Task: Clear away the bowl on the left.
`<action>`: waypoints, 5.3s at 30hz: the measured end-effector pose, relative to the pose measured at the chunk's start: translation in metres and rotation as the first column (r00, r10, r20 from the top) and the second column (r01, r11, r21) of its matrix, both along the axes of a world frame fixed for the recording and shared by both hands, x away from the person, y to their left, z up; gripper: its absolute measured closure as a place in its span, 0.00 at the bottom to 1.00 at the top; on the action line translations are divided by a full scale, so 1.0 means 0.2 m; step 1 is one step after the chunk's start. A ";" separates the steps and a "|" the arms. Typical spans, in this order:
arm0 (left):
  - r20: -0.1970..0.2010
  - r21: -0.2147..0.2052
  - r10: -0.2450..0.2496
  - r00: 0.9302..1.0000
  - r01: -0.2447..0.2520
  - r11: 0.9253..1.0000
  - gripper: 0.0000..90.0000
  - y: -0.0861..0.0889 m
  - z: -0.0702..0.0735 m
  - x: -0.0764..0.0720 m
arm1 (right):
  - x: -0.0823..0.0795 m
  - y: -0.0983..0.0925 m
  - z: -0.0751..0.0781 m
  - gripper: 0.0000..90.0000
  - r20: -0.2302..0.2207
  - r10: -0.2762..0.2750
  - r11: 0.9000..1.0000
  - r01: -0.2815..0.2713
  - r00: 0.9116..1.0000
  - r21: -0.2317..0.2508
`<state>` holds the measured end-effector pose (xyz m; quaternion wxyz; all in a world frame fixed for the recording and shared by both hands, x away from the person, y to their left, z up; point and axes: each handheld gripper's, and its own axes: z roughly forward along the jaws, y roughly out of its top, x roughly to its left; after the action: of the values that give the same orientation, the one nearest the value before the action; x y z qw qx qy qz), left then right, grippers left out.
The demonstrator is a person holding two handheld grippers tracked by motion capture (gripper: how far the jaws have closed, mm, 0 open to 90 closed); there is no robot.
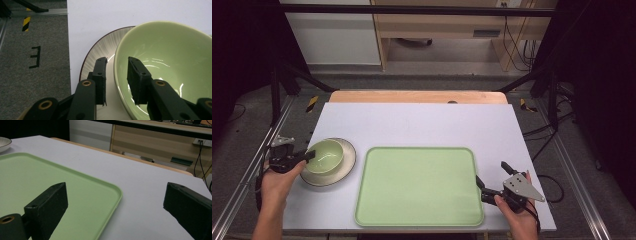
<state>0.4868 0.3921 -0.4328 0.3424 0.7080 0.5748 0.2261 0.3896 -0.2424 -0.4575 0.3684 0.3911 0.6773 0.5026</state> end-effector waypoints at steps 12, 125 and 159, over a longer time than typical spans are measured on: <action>-0.025 -0.013 0.009 1.000 -0.010 1.000 0.84 0.00 -0.02 0.01 | 0.00 0.01 -0.01 0.06 -0.011 0.009 1.000 -0.009 1.000 -0.005; 0.040 -0.242 -0.159 0.987 0.164 0.956 0.92 -0.24 0.10 -0.02 | -0.02 -0.13 0.03 0.06 0.111 0.018 0.999 -0.022 0.994 0.029; 0.052 -0.260 -0.289 0.956 0.293 0.920 0.92 -0.51 0.12 -0.07 | -0.02 -0.13 0.03 0.06 0.095 0.024 0.999 -0.027 0.995 0.026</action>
<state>0.4735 0.2906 -0.4079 0.4674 0.7318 0.4861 0.0985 0.3864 -0.2676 -0.4519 0.3881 0.3632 0.6570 0.5346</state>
